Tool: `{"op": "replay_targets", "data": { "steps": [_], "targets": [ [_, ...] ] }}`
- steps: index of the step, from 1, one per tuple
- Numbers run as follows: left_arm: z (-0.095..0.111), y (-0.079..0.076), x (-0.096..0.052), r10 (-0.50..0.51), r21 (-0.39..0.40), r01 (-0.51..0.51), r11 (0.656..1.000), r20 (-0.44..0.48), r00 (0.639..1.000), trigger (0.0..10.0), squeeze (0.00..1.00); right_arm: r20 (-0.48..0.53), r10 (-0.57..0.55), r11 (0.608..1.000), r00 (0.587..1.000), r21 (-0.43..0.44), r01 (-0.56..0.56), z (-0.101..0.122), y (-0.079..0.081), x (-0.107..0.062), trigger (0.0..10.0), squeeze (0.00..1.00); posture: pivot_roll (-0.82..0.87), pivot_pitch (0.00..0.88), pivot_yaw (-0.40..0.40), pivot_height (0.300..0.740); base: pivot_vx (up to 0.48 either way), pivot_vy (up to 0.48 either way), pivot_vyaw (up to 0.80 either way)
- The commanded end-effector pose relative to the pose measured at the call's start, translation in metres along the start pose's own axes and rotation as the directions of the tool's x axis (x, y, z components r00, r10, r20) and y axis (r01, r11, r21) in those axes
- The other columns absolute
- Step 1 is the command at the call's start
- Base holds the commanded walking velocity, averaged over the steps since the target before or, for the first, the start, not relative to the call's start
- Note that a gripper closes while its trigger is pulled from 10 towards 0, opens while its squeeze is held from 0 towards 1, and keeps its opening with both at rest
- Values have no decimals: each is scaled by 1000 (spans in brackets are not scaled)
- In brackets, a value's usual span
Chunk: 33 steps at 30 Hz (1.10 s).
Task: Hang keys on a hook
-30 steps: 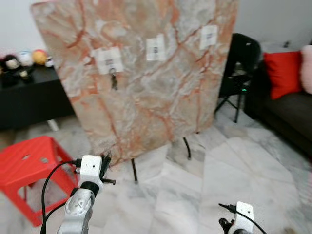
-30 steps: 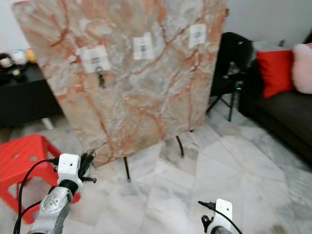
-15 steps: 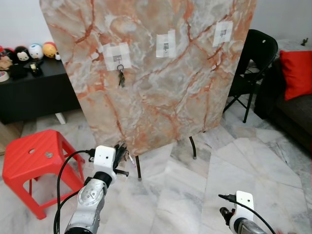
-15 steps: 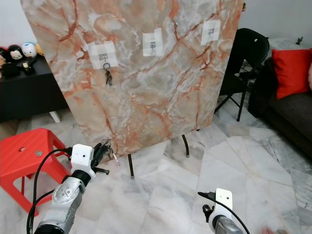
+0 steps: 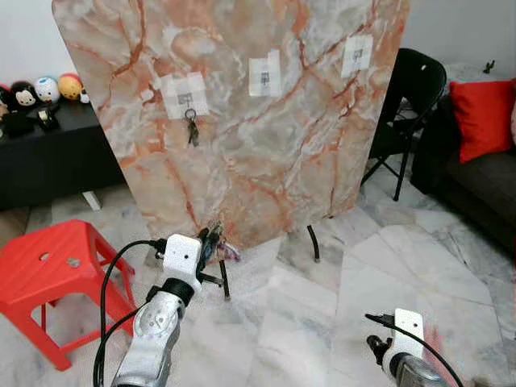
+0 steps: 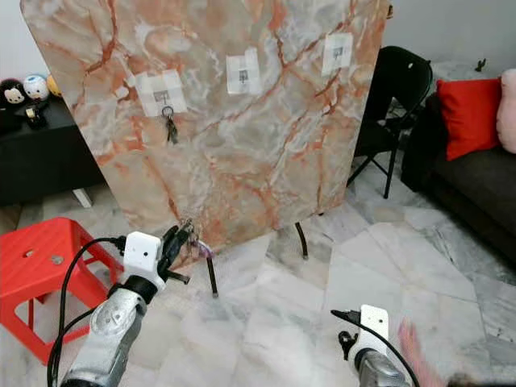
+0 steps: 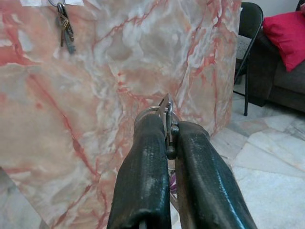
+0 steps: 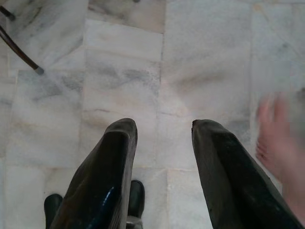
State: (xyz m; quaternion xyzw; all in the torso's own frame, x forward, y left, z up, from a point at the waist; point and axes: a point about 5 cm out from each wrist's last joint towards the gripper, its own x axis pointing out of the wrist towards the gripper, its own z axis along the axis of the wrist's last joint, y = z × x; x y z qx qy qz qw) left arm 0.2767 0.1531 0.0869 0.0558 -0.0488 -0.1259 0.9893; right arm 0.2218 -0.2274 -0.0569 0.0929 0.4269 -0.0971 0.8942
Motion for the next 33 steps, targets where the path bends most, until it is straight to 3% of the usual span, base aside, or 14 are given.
{"op": "replay_targets", "data": {
  "steps": [1,8,20,23,33],
  "targets": [
    [5,2,-2,10,11,-10,1000,9,1000,10000,0,-8,-10,1000,1000,19,10,-2,-5,-1,10000,0,67,0,-61,740,0,0,0],
    [12,4,-5,23,18,-24,1000,23,999,10000,0,-26,11,999,1000,-33,-12,-5,-7,-2,10000,0,81,0,-73,740,0,0,0],
    [14,-6,-9,-1,2,1,1000,8,1000,10000,0,-13,-10,1000,1000,12,10,-10,-10,-3,10000,0,60,0,-51,740,0,0,0],
    [13,-5,-8,-8,3,8,1000,-2,1000,10000,0,-36,0,999,999,-35,-1,-12,-9,-3,10000,0,42,0,-41,740,260,0,0],
    [18,0,-1,6,21,-6,1000,11,1000,10000,0,-35,-18,1000,999,-21,18,-10,-7,-2,10000,0,57,0,-49,740,300,0,0]
  ]
}}
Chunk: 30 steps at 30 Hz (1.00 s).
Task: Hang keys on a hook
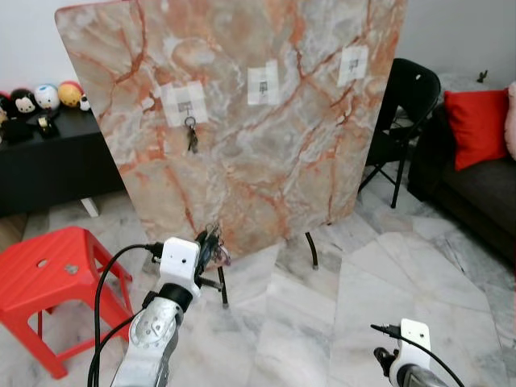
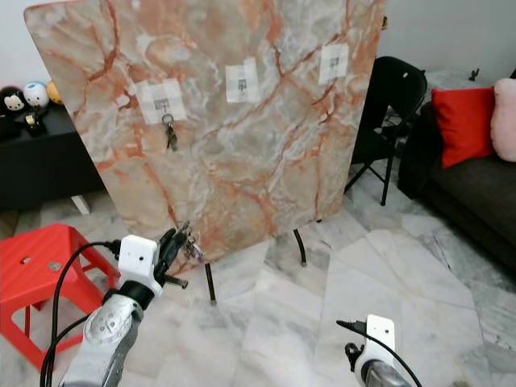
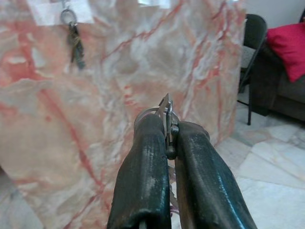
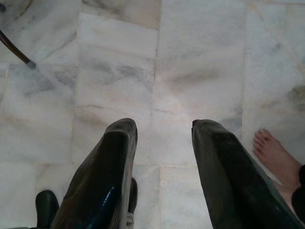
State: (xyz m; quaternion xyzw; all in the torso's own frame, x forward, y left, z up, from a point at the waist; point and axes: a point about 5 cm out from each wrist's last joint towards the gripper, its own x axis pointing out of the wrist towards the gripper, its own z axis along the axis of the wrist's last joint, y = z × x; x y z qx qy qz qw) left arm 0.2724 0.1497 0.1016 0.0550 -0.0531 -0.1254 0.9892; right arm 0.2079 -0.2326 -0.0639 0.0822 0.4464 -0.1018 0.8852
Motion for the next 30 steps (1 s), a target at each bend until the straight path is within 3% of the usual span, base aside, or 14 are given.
{"op": "replay_targets", "data": {
  "steps": [1,30],
  "targets": [
    [3,3,1,8,21,-8,1000,3,1000,10000,0,5,8,1000,1000,-6,-8,4,2,1,10000,0,60,0,-51,740,322,0,0],
    [7,9,3,7,34,-7,999,3,1000,10000,0,17,28,1000,999,-14,-28,7,5,1,10000,0,62,0,-40,740,322,0,0]
  ]
}}
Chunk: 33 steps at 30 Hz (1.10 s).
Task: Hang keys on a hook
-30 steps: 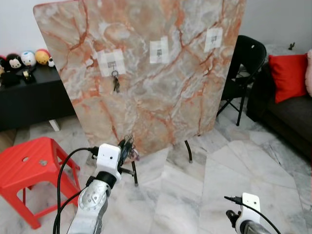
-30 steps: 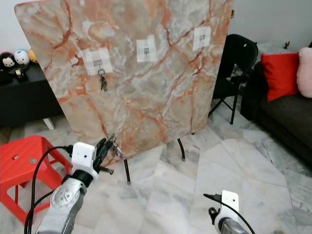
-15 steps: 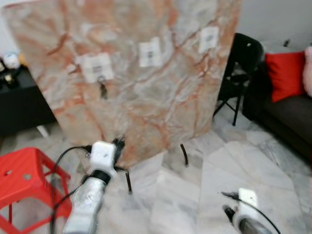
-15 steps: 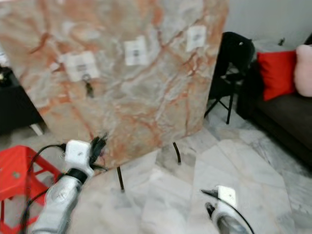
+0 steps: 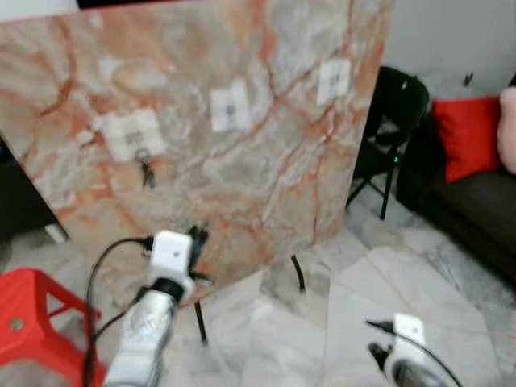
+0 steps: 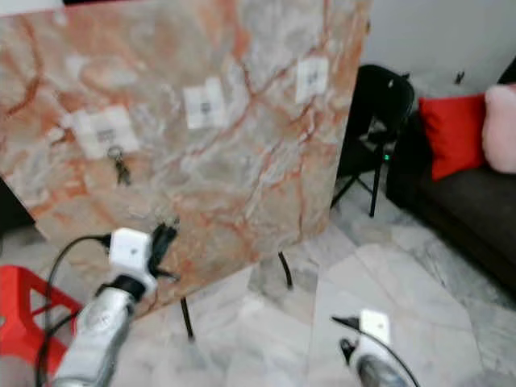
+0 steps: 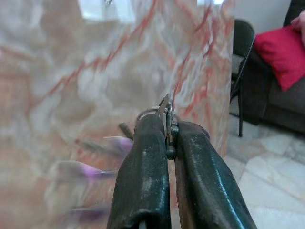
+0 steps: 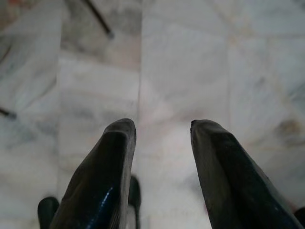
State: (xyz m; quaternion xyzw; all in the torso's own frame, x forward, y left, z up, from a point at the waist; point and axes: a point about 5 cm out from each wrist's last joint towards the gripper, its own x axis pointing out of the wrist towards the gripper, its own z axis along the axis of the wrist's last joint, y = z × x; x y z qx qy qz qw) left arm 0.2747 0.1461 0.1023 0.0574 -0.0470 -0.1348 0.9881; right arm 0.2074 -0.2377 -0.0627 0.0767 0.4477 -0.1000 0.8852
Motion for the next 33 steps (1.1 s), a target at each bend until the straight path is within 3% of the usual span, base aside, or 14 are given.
{"op": "replay_targets", "data": {
  "steps": [1,15,19,33],
  "targets": [
    [6,12,-1,27,33,-28,999,16,999,10000,0,19,31,1000,999,-3,-31,6,11,2,10000,0,62,0,-38,740,322,0,0],
    [13,14,2,29,40,-30,999,38,999,10000,0,24,48,996,999,-74,-46,8,10,1,10000,0,63,0,-38,740,324,0,40],
    [16,14,4,26,41,-28,999,47,999,10000,0,19,36,999,999,-22,-35,6,10,2,10000,0,63,0,-38,740,322,0,400],
    [28,15,8,6,54,-11,998,84,996,10000,0,16,38,998,999,-42,-37,5,11,2,10000,0,59,0,-32,740,295,0,0]
  ]
}}
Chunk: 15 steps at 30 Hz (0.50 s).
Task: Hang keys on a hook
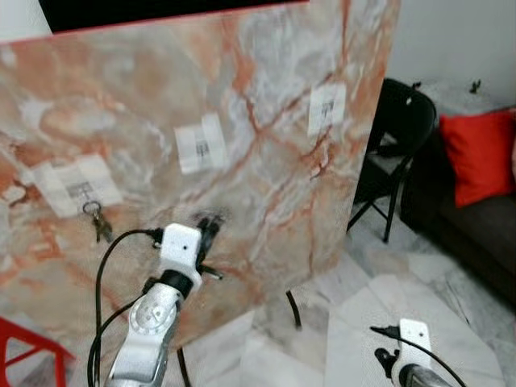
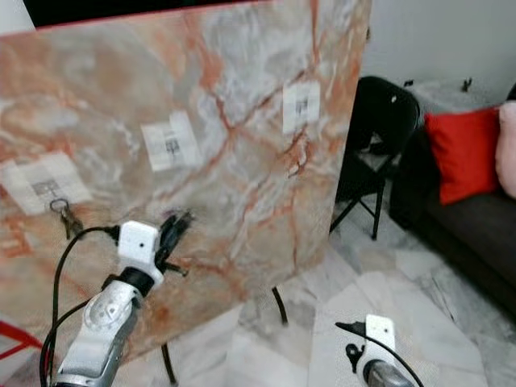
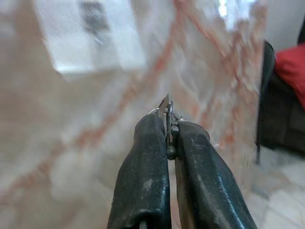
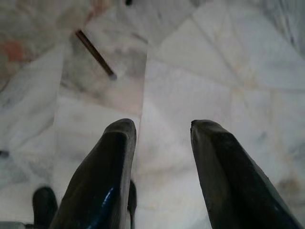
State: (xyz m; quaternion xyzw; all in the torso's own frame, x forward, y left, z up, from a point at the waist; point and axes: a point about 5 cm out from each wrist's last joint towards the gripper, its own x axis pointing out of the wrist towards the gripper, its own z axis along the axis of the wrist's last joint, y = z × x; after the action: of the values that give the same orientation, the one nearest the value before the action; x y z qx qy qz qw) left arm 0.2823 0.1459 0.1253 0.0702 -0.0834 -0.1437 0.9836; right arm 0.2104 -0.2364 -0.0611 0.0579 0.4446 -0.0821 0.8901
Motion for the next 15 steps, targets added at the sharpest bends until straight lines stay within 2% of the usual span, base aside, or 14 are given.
{"op": "replay_targets", "data": {
  "steps": [1,15],
  "targets": [
    [7,11,0,17,26,-18,999,18,1000,10000,0,7,21,1000,1000,8,-22,3,9,2,10000,0,62,0,-31,740,0,0,0],
    [24,9,5,-37,58,34,998,63,997,10000,0,7,20,1000,1000,22,-20,2,12,2,10000,0,60,0,-18,740,0,0,0]
  ]
}}
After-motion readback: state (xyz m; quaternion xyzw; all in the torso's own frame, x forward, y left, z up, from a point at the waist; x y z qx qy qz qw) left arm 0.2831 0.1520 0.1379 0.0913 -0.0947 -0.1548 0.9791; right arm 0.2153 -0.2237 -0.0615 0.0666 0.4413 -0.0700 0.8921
